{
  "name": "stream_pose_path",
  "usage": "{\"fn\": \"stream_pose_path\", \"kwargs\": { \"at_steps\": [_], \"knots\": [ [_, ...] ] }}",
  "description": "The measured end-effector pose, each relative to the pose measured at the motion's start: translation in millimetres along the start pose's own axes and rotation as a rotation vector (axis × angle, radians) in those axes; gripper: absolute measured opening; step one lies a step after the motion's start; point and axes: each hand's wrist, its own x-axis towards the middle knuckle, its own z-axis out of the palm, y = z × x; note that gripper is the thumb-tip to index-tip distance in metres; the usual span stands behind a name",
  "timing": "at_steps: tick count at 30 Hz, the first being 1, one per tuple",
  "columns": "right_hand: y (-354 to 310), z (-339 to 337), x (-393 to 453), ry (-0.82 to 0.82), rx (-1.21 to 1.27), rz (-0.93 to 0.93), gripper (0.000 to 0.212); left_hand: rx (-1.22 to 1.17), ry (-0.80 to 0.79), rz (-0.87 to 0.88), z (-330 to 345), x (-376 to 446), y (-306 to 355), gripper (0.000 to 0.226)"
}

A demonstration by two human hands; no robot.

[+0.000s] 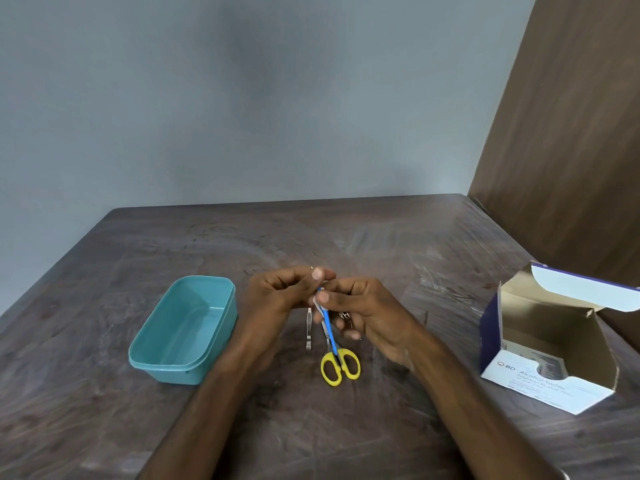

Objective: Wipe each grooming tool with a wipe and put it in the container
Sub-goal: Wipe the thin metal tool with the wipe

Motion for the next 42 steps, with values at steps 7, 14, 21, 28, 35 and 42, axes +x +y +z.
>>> {"fn": "stream_pose_path", "kwargs": {
  "at_steps": [7,14,21,28,35,42],
  "knots": [
    [-1,-1,1,0.081,-0.119,-0.005,0.010,0.012,0.152,0.070,3,-2,3,0.012],
    [-1,-2,2,0.153,-0.202,-0.074,0.007,0.056,0.312,0.105,1,1,4,0.015],
    [-1,-5,2,0.181,-0.189,-0.075,0.005,-0.044,0.165,0.012,-5,4,1,0.009],
    [-1,-4,3,0.198,-0.175,-0.088,0.003,-0.063,0.169,0.038,-5,5,-1,0.012],
    [2,-5,5,0.216,-0.245,-0.182,0.003,-0.118,0.355,0.070,-4,7,-2,0.007],
    [5,-9,7,0.246,-0.226,-0.220,0.004,-0.141,0.479,0.116,-2,5,3,0.013]
  ]
}}
